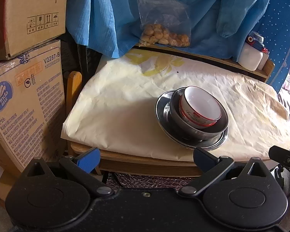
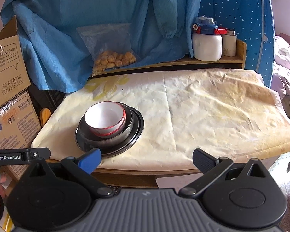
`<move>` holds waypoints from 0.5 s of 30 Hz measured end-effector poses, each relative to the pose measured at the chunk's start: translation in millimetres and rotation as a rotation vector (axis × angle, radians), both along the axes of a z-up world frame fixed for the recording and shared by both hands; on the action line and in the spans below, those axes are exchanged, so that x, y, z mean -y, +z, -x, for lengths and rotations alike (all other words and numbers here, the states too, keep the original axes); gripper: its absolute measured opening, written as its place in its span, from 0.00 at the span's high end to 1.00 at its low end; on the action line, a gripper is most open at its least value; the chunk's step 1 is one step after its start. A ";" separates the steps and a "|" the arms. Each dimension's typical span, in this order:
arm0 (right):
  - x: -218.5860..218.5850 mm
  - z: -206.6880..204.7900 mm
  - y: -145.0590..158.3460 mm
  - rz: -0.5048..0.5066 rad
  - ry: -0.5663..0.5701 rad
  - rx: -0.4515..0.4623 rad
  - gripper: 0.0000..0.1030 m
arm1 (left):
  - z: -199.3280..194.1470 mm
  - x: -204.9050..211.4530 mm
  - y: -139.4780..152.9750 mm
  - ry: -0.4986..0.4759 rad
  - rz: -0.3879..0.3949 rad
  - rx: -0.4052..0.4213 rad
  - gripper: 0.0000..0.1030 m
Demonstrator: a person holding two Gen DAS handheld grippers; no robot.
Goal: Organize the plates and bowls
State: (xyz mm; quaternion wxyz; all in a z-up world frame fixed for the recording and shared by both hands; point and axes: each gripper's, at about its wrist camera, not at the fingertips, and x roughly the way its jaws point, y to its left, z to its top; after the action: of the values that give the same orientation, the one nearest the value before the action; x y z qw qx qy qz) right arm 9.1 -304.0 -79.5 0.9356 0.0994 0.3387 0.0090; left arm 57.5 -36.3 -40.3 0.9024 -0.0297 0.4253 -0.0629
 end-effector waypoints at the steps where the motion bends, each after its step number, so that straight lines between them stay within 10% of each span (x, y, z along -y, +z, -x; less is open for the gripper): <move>1: 0.3 -0.3 -0.1 -0.001 -0.001 0.000 0.00 | 0.1 0.0 0.1 -0.001 -0.001 0.001 0.01; 15: -0.7 -2.0 0.6 0.003 0.006 0.000 0.00 | -0.5 -0.4 -0.6 0.002 0.004 -0.003 0.01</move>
State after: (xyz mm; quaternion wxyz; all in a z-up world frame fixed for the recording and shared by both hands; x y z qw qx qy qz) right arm 11.1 -303.3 -78.9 0.9357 0.0971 0.3391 0.0116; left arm 58.0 -35.9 -40.9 0.9017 -0.0319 0.4267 -0.0626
